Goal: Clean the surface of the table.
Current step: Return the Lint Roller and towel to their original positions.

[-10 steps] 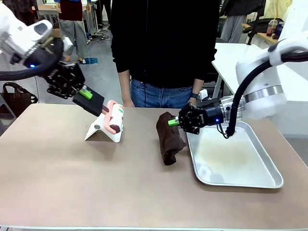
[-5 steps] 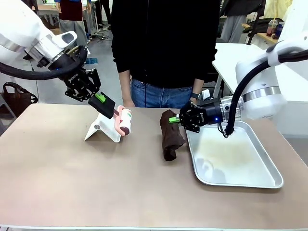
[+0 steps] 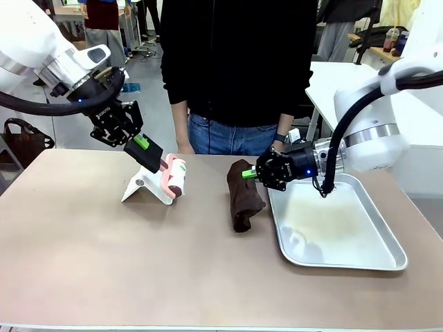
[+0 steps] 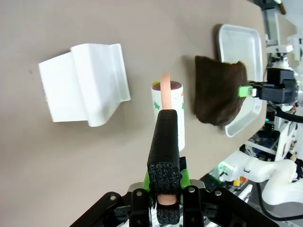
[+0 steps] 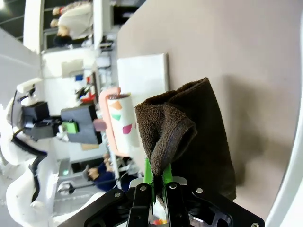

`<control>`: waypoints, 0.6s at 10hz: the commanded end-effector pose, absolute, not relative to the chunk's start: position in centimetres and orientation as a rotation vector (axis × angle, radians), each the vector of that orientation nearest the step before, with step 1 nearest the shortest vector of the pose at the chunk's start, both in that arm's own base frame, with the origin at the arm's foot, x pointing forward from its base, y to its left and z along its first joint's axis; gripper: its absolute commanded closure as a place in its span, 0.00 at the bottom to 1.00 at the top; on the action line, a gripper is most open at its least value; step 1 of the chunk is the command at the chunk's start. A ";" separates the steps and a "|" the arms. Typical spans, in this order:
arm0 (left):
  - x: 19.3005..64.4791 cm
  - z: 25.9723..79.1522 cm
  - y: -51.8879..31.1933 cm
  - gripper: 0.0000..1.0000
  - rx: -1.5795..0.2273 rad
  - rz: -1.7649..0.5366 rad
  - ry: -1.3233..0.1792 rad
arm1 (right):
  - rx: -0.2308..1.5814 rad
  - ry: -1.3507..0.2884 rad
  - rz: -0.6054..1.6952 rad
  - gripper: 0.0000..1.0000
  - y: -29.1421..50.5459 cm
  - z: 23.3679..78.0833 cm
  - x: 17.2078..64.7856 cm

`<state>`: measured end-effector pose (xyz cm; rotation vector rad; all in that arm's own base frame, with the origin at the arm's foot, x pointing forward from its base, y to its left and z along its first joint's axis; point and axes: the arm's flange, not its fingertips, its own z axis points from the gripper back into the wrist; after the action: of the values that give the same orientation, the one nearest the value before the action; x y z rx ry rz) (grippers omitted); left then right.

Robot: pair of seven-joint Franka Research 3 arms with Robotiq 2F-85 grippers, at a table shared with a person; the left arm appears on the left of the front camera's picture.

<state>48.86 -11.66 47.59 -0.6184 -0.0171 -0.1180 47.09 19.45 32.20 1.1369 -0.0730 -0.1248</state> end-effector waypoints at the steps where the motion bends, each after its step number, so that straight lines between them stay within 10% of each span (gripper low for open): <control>1: 50.3 47.4 -12.0 0.77 -0.522 -0.117 -0.026 | 1.036 -0.139 -0.215 0.92 22.5 31.8 48.3; 6: 53.8 45.2 -12.9 0.77 -0.465 -0.055 -0.032 | 0.902 -0.181 -0.328 0.92 22.7 31.6 47.2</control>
<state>53.39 -12.46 44.87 -0.4963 -0.0184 -0.1002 47.37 22.00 31.17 0.9196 -0.1742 -0.2920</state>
